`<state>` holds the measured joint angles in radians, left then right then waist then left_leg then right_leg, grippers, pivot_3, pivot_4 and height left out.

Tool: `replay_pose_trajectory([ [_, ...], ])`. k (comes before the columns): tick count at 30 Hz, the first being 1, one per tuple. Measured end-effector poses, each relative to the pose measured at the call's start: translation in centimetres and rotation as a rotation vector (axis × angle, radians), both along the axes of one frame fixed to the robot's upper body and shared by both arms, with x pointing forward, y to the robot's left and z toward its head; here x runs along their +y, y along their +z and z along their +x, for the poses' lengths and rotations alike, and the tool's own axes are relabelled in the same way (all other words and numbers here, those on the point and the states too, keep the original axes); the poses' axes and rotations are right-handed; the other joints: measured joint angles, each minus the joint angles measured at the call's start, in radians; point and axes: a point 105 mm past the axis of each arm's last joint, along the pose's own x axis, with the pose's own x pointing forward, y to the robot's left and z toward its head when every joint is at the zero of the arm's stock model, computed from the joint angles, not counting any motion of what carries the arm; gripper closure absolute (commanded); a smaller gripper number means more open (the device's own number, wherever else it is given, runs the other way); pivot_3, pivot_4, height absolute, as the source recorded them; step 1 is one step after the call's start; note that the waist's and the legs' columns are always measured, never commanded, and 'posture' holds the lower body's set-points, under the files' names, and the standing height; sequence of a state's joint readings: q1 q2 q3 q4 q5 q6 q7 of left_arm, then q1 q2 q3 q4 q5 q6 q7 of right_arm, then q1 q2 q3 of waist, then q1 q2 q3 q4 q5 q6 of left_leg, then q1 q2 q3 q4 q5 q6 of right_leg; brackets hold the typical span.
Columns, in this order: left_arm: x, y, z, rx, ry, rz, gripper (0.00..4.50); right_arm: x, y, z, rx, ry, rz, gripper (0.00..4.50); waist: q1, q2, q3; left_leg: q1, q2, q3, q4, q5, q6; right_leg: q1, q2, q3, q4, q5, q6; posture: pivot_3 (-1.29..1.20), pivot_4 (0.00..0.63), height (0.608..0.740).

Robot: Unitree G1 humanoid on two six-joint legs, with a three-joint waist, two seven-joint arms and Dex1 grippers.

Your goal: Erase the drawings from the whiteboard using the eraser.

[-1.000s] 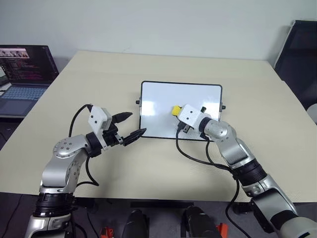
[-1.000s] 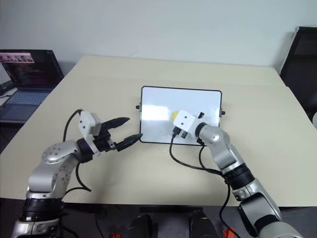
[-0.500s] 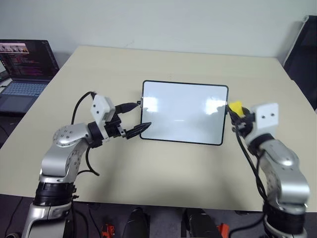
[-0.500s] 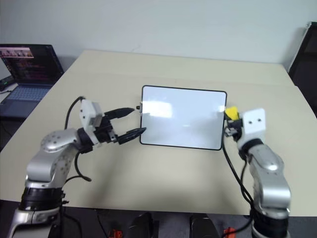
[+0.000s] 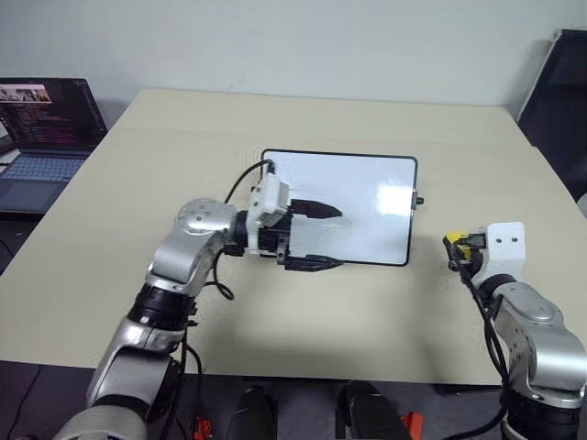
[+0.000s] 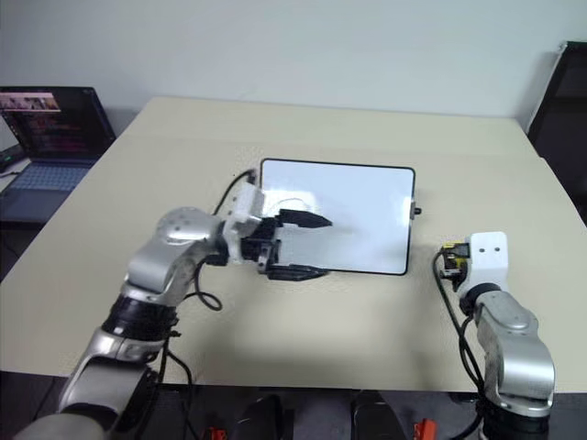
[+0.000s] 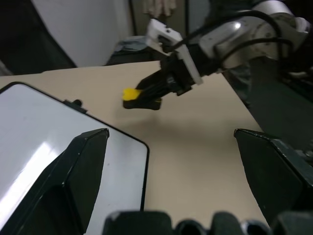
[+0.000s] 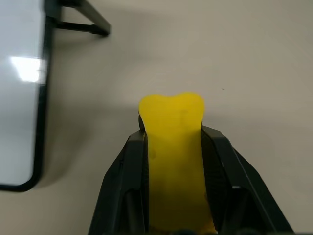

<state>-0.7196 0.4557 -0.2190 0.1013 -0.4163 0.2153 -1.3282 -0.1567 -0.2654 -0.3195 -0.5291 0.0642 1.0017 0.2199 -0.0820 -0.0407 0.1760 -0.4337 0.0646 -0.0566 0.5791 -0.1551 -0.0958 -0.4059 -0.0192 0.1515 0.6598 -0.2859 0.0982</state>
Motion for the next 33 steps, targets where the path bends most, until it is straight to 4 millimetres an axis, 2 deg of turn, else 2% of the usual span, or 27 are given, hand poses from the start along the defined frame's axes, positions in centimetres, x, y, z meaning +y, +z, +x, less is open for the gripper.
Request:
replay_pose_trajectory([
  [5,-3.4,-0.7,0.1,-0.067,-0.107,0.049,0.00,-1.3,-1.4,0.6,0.061,-0.029,0.043,3.38,0.002,0.000,0.000,0.000,0.000,0.000,-0.002,0.000,0.000,0.000,0.000,0.000,0.000,0.002,-0.002,0.00,0.150,0.740],
  [11,-5.0,-1.0,-0.2,-0.105,-0.157,0.071,0.00,-2.6,-2.2,0.7,0.108,-0.048,0.019,3.38,-0.002,0.002,0.001,0.000,0.000,0.000,-0.002,0.000,0.000,0.000,0.000,0.000,0.001,0.001,-0.001,0.00,0.150,0.740],
  [13,-5.0,-1.2,-0.1,-0.109,-0.155,0.080,0.00,-2.7,-2.3,0.8,0.112,-0.046,0.020,2.67,-0.002,0.002,0.001,0.000,0.000,-0.001,-0.001,0.000,0.000,0.000,0.000,0.000,0.002,0.000,0.001,0.00,0.150,0.740],
  [15,-4.9,-1.2,0.0,-0.112,-0.150,0.086,0.00,-2.8,-2.4,0.8,0.114,-0.040,0.023,2.14,-0.001,0.003,0.001,0.000,0.000,-0.001,-0.001,0.000,0.000,0.000,0.000,0.000,0.002,0.000,0.001,0.00,0.150,0.740],
  [21,-4.9,-1.3,0.3,-0.119,-0.123,0.089,0.00,-3.0,-2.3,1.0,0.114,-0.023,0.024,0.05,-0.001,0.003,0.001,0.000,0.000,-0.001,0.000,0.000,0.000,0.000,0.000,0.000,0.002,0.000,0.001,0.00,0.150,0.740],
  [23,-4.8,-1.3,0.5,-0.110,-0.093,0.080,0.00,-3.0,-2.0,1.1,0.099,-0.014,0.027,0.01,-0.001,0.003,0.001,0.000,0.000,-0.001,0.000,0.000,0.000,0.000,0.000,0.000,0.003,0.000,0.001,0.00,0.150,0.740],
  [26,-3.8,-1.1,1.6,-0.076,0.016,0.044,0.00,-2.4,-0.4,0.8,0.027,0.039,0.055,0.01,-0.001,0.004,0.001,0.000,0.000,-0.001,0.000,0.000,0.000,0.000,0.001,0.000,0.003,0.000,0.001,0.00,0.150,0.740],
  [29,-1.8,-0.8,2.7,-0.048,0.180,-0.023,0.00,-1.2,1.5,-0.4,-0.059,0.117,0.060,0.01,-0.001,0.005,0.001,0.000,0.000,-0.002,-0.001,0.000,0.000,0.000,0.001,-0.001,0.004,0.000,0.001,0.00,0.150,0.740],
  [30,-0.2,-0.7,2.9,-0.026,0.282,-0.069,0.00,-0.2,2.1,-1.3,-0.097,0.162,0.050,0.01,-0.003,0.006,0.000,0.000,0.000,-0.003,-0.002,0.000,0.001,0.000,0.001,-0.001,0.004,0.000,0.001,0.00,0.150,0.740],
  [33,5.7,-1.7,2.7,0.092,0.591,-0.144,0.00,1.4,1.8,-3.8,-0.150,0.204,0.046,0.01,-0.008,0.007,0.000,0.001,0.002,-0.004,-0.003,0.000,0.001,0.000,0.002,-0.003,0.005,-0.002,-0.001,0.00,0.150,0.740],
])
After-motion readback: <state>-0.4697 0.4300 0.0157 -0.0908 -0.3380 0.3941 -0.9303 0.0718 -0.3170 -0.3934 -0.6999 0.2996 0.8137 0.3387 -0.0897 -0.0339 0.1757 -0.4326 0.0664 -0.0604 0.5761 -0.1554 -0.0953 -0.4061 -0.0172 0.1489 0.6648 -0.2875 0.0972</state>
